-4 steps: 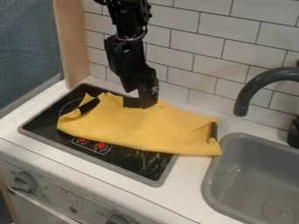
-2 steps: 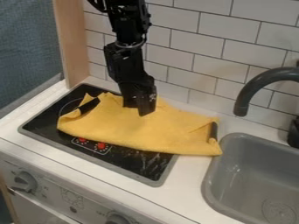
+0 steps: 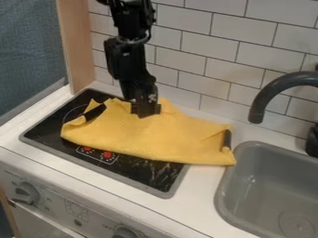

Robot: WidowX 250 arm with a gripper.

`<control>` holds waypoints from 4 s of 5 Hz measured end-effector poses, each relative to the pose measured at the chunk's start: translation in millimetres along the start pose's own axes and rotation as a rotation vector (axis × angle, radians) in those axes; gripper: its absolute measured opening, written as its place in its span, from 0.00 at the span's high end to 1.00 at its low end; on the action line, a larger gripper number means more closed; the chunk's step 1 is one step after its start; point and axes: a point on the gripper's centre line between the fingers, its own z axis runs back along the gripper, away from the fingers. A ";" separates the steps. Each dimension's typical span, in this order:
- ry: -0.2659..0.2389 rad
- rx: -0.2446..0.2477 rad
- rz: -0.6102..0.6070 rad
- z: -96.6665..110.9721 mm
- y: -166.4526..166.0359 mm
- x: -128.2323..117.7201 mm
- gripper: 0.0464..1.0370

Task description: Unfold the cloth from top right to bottom left

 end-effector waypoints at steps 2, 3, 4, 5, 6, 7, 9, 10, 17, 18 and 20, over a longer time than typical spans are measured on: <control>-0.015 -0.028 -0.120 5.5 -16.3 -5.5 0.04; -0.032 -0.003 -0.106 -8.0 -26.6 -0.6 0.04; -0.073 0.008 -0.097 -16.4 -27.2 5.5 0.04; -0.095 0.016 -0.089 -22.8 -27.3 8.4 0.04; -0.104 0.022 -0.086 -26.5 -26.7 9.0 0.10; -0.114 0.033 -0.080 -31.3 -25.8 10.4 0.29; -0.120 0.042 -0.075 -41.9 -26.6 9.4 0.84; -0.117 0.041 -0.073 -42.0 -27.2 9.3 0.97; -0.061 0.184 -0.300 -19.1 35.3 65.6 1.00; -0.095 0.243 -0.369 -31.3 49.4 78.8 1.00; -0.155 0.353 -0.491 -57.8 74.2 100.2 0.97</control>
